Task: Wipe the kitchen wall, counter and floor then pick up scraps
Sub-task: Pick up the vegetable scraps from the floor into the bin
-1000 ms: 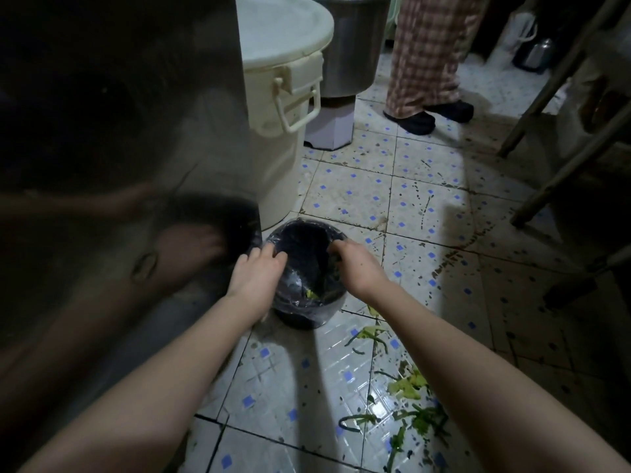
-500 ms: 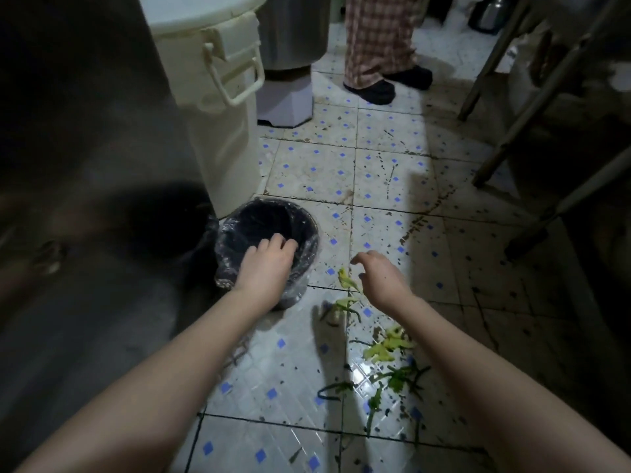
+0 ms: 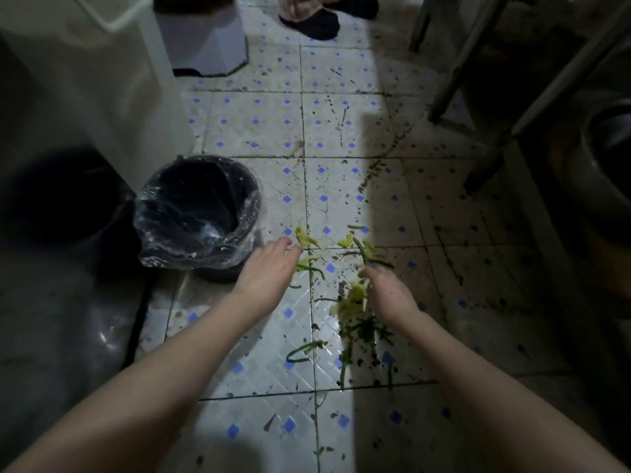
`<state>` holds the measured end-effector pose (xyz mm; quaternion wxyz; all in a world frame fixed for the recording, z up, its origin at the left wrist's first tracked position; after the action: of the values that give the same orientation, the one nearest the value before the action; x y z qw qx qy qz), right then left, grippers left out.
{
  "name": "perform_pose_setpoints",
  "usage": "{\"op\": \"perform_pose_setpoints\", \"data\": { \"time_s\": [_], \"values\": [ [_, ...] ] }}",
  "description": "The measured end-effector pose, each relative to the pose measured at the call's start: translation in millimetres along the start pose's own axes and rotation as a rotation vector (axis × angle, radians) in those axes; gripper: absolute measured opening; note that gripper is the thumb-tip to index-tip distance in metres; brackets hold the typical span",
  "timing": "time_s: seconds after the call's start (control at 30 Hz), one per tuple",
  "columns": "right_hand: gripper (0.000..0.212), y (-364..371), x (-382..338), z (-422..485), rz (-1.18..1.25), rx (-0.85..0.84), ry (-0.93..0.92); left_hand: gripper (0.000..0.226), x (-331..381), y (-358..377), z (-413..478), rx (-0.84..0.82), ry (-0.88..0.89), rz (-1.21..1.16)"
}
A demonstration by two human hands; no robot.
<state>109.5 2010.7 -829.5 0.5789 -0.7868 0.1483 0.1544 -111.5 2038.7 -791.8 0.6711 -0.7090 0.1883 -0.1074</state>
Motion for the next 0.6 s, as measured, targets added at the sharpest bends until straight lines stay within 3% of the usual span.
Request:
{"op": "perform_pose_setpoints", "data": {
  "time_s": [0.4,0.6],
  "values": [
    [0.052,76,49,-31,0.118,-0.058,0.101,0.043,38,78,-34,-0.261,0.128,0.062],
    [0.055,96,56,-37,0.005,-0.112,0.087,0.041,52,97,-58,-0.345,0.196,-0.009]
  ]
}}
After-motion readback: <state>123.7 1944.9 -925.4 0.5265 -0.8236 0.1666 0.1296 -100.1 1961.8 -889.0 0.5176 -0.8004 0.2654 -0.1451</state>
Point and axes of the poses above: each hand's wrist, its own z-axis towards the middle knuckle, its own y-axis out of the palm, x = y × z, the point moved 2 cm from there along z, towards the middle knuckle, and after that the axes turned 8 degrees about z, right-handed, at the moved point
